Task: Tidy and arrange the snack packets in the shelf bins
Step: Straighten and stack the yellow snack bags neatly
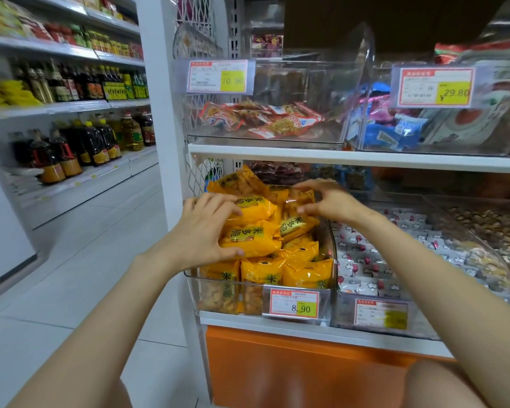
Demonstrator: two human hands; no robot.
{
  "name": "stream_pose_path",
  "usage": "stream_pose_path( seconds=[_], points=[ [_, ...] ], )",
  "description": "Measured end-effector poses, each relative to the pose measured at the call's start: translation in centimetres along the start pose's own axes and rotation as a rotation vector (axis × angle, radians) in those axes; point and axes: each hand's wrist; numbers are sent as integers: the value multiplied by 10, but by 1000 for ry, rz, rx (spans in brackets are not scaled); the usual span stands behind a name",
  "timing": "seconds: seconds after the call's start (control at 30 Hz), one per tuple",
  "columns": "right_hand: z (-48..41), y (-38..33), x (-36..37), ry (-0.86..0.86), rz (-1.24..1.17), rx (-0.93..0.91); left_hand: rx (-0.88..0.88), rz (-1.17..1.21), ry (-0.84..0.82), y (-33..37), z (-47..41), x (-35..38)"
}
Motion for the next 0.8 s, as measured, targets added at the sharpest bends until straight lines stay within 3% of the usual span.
stream_pose_path(
  seconds=[0.07, 0.13, 0.33, 0.47, 0.6, 0.67, 0.8],
  points=[
    [-3, 13, -1, -207, 46, 36, 16, 7, 28, 2, -1, 3],
    [-5, 19, 6, -301, 119, 10, 13, 32, 38, 5, -2, 6],
    [-13, 20, 22, -193, 292, -104, 168, 84, 96, 34, -15, 11],
    [-10, 17, 22, -13, 312, -124, 206, 33, 11, 47, -24, 14],
    [-10, 18, 21, 186, 465, 45, 181, 16, -53, 45, -30, 20],
    [-11, 21, 23, 171, 474, 71, 180, 49, -28, 47, -33, 19],
    [-13, 21, 26, -39, 272, -19, 175, 23, -85, 51, -39, 17]
  ],
)
Point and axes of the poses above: each hand's wrist, its own z-axis away from the middle knuckle, its own x-axis out of the palm, y = z × x, and after that the axes turned 9 degrees about y, right-handed
